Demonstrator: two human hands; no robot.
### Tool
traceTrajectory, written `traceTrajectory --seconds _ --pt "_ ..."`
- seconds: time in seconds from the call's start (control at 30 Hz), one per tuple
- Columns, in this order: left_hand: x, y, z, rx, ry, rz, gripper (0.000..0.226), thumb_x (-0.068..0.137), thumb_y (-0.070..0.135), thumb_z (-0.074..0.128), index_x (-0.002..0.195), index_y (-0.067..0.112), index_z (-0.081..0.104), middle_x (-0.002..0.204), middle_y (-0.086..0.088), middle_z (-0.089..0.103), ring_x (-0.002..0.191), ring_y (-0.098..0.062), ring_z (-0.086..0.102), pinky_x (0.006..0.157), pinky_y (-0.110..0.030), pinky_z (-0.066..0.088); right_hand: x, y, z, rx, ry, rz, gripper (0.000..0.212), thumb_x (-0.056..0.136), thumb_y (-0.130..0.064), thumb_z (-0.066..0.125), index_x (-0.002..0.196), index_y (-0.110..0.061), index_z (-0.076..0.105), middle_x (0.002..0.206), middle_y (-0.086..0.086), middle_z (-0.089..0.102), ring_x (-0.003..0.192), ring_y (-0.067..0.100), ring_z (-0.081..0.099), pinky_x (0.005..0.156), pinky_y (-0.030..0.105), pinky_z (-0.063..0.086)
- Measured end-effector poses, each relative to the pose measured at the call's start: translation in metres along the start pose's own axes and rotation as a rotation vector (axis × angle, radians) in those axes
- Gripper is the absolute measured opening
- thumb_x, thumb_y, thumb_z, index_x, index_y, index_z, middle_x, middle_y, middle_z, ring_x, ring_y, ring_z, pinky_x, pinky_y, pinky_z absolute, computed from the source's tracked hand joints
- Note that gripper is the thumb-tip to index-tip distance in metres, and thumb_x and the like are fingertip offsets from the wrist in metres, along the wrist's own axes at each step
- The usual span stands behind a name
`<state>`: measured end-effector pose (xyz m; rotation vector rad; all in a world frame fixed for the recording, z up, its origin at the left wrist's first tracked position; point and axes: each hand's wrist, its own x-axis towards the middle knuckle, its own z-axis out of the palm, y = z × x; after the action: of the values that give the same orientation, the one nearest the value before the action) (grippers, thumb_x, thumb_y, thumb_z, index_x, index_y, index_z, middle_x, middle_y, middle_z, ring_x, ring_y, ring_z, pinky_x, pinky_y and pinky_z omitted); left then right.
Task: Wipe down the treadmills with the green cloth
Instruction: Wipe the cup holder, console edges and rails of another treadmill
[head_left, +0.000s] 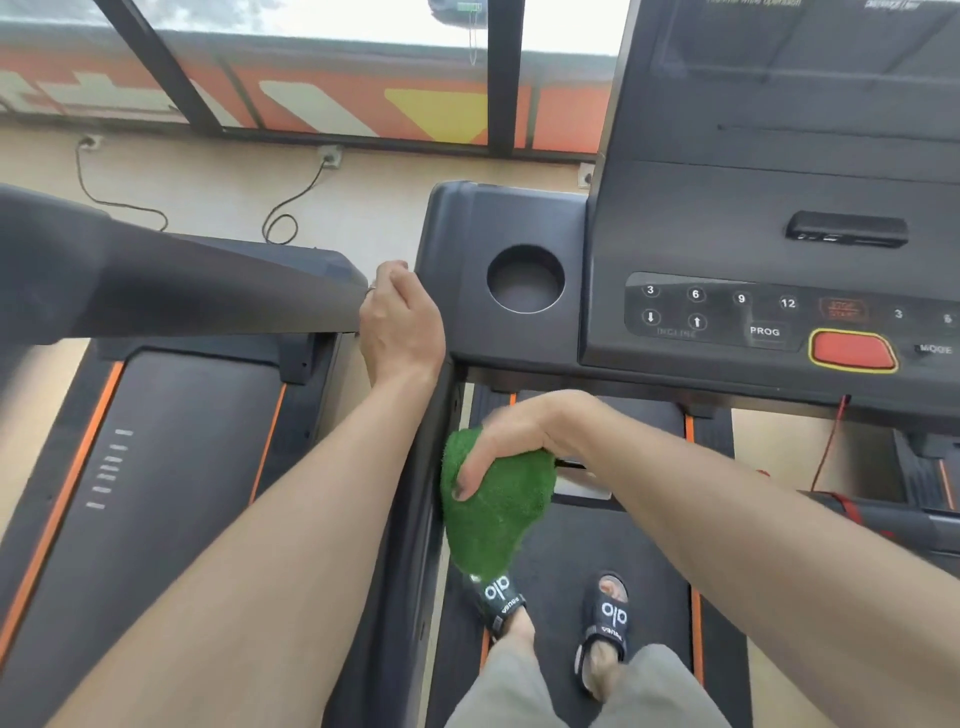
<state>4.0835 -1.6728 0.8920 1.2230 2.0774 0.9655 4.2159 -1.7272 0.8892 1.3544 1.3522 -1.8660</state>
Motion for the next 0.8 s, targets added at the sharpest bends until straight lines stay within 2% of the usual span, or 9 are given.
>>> traceTrajectory --seconds 0.1,0.17,0.23,0.33,0.43,0.5,0.57,0.7,0.8 --pt "-0.017 0.001 -0.009 -0.019 0.075 0.171 0.044 0.103 0.025 0.025 0.128 0.013 0.059 0.121 -0.003 0.066 0.113 -0.023 0.055 0.092 -0.035 0.04 0.003 0.016 0.032 -0.42 0.544 -0.233 0.045 0.062 -0.041 0.082 0.093 -0.014 0.063 0.087 0.003 0.068 0.078 0.025 0.068 0.065 0.035 0.057" --pt "-0.043 0.008 -0.023 -0.023 0.141 0.34 0.037 0.1 0.019 0.034 0.127 0.01 0.057 0.122 -0.001 0.064 0.112 -0.019 0.056 0.101 -0.044 0.043 0.012 0.038 0.064 -0.783 1.067 -0.42 0.031 0.066 -0.022 0.074 0.09 -0.013 0.056 0.082 0.006 0.057 0.071 0.03 0.057 0.061 0.035 0.042" --pt "-0.083 0.01 -0.04 -0.019 0.14 0.484 0.031 0.093 0.006 0.042 0.121 0.006 0.056 0.117 -0.002 0.061 0.108 -0.02 0.056 0.098 -0.048 0.044 0.011 0.055 0.084 -0.951 1.323 -0.559 0.023 0.072 0.0 0.059 0.093 -0.01 0.055 0.081 0.009 0.05 0.067 0.03 0.047 0.063 0.038 0.038" --pt "-0.148 -0.011 -0.058 0.175 -0.045 0.694 0.039 0.076 0.002 0.046 0.114 0.004 0.054 0.119 -0.008 0.059 0.105 -0.028 0.056 0.095 -0.043 0.046 0.006 0.057 0.078 -0.823 1.224 -0.532 0.032 0.071 -0.006 0.062 0.101 -0.012 0.05 0.089 0.006 0.05 0.074 0.03 0.053 0.072 0.039 0.039" --pt "-0.175 -0.047 -0.049 0.576 -0.332 0.771 0.064 0.068 0.012 0.055 0.13 0.003 0.05 0.139 -0.014 0.053 0.124 -0.034 0.05 0.106 -0.046 0.042 -0.024 0.057 0.049 -0.416 0.767 -0.345 0.065 0.065 -0.037 0.076 0.112 -0.016 0.037 0.104 0.001 0.054 0.091 0.027 0.059 0.079 0.04 0.04" --pt "-0.171 -0.055 -0.036 0.785 -0.48 0.728 0.087 0.063 0.025 0.068 0.144 0.004 0.041 0.146 -0.013 0.047 0.134 -0.033 0.043 0.114 -0.047 0.036 -0.047 0.074 0.031 -0.563 0.641 -0.277 0.094 0.055 -0.052 0.083 0.124 -0.015 0.032 0.108 0.0 0.057 0.098 0.026 0.058 0.088 0.043 0.041" --pt "-0.164 -0.053 -0.019 0.95 -0.525 0.69 0.089 0.061 0.041 0.072 0.139 0.008 0.045 0.132 -0.009 0.055 0.121 -0.031 0.052 0.109 -0.044 0.04 -0.067 0.102 0.017 -0.74 0.622 -0.169 0.104 0.055 -0.057 0.083 0.132 -0.014 0.029 0.102 0.001 0.057 0.099 0.029 0.057 0.088 0.042 0.039" --pt "-0.146 -0.02 0.002 1.09 -0.609 0.661 0.047 0.071 0.049 0.07 0.106 0.021 0.055 0.097 0.003 0.065 0.09 -0.026 0.065 0.071 -0.034 0.047 -0.083 0.151 0.015 -0.692 0.596 -0.034 0.044 0.072 -0.027 0.075 0.092 -0.018 0.038 0.076 -0.002 0.047 0.066 0.021 0.047 0.054 0.03 0.033" --pt "-0.133 -0.005 0.01 1.132 -0.731 0.644 0.036 0.076 0.046 0.065 0.103 0.025 0.056 0.096 0.005 0.067 0.09 -0.026 0.066 0.068 -0.032 0.041 -0.08 0.162 0.016 -0.657 0.732 -0.083 0.025 0.072 -0.014 0.059 0.074 -0.019 0.035 0.072 0.0 0.046 0.06 0.019 0.042 0.049 0.029 0.026"
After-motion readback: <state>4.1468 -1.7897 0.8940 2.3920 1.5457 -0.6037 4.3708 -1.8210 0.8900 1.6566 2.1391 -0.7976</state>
